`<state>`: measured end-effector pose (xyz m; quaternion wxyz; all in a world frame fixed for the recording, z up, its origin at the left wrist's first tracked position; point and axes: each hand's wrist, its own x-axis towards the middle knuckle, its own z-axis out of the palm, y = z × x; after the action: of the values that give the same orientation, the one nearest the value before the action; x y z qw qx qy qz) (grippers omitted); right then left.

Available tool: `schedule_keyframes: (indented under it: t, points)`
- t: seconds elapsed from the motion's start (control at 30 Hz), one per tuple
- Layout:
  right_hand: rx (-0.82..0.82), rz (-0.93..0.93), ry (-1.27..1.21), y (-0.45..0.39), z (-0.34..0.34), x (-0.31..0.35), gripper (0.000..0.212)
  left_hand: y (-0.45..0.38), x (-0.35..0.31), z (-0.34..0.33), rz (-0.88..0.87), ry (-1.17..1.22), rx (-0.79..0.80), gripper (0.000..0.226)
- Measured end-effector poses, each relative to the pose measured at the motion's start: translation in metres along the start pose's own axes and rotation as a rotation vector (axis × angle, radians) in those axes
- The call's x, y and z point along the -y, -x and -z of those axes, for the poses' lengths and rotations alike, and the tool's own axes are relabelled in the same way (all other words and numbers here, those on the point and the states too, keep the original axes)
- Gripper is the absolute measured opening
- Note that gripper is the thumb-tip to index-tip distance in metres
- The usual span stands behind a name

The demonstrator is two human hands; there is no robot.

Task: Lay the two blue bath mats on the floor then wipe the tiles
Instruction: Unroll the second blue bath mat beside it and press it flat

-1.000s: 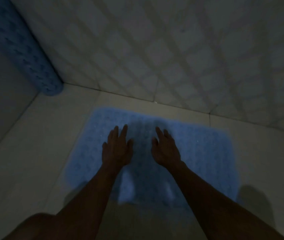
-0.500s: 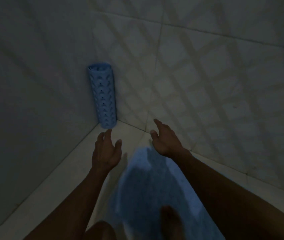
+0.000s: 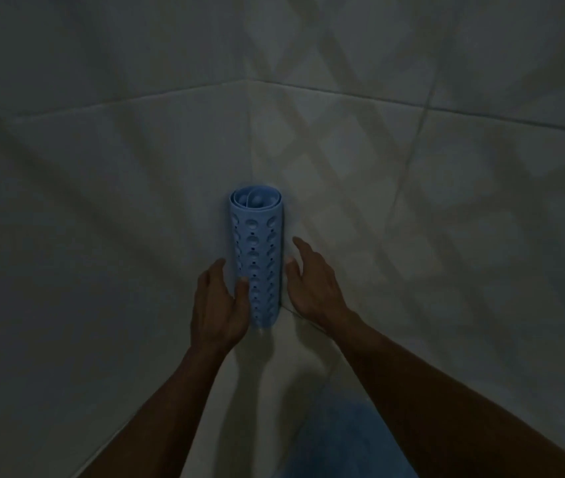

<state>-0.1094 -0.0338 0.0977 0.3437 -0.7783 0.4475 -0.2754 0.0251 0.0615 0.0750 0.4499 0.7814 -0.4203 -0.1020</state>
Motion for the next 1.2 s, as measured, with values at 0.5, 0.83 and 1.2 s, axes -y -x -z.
schedule_keyframes:
  t: [0.5,0.83,1.2]
  points:
    - [-0.195,0.087,-0.312,-0.101,-0.081,-0.038,0.065,-0.106,0.03,-0.068,-0.135,0.389,0.022,0.036]
    - [-0.113,0.009,-0.424,-0.078,-0.071,-0.012,0.069,-0.085,0.009,-0.054,0.013,0.682,0.09,0.037]
    - [-0.197,-0.076,-0.423,0.019,0.011,0.045,0.045,-0.003,-0.062,-0.005,0.205,0.678,0.027,0.072]
